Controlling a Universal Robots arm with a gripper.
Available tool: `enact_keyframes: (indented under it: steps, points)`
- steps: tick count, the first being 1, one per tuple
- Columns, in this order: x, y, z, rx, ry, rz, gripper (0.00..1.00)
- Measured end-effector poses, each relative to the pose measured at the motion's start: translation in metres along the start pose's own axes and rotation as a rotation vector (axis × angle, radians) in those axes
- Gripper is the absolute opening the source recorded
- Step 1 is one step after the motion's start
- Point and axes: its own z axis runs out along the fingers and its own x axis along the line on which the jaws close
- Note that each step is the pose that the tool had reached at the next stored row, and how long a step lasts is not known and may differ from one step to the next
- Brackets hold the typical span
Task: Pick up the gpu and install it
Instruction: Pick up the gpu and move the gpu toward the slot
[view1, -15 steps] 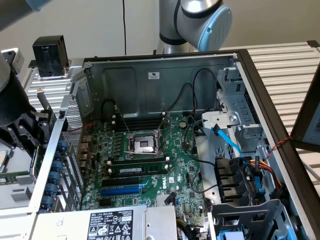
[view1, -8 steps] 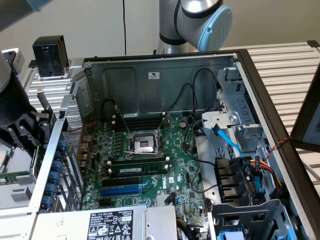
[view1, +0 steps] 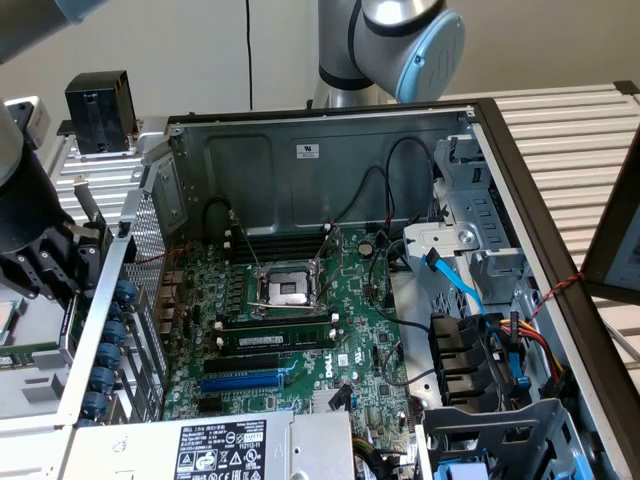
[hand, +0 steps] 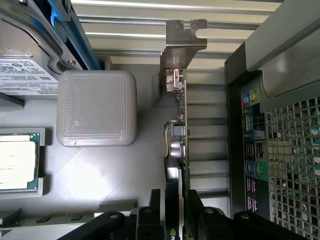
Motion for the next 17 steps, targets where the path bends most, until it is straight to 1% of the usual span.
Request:
enact_keyframes:
  steps: [1, 2, 9, 13, 17]
  points:
    - [0.000, 0.0000, 0.0000, 0.0000, 0.0000, 0.000, 0.32]
    - [0.000, 0.0000, 0.0000, 0.0000, 0.0001, 0.000, 0.27]
    - [0.002, 0.0000, -0.0002, -0.0001, -0.0007, 0.000, 0.27]
    - [0.003, 0.0008, -0.0071, -0.0018, -0.0035, -0.003, 0.27]
    - [0.004, 0.0021, -0.0173, -0.0030, -0.0076, -0.006, 0.27]
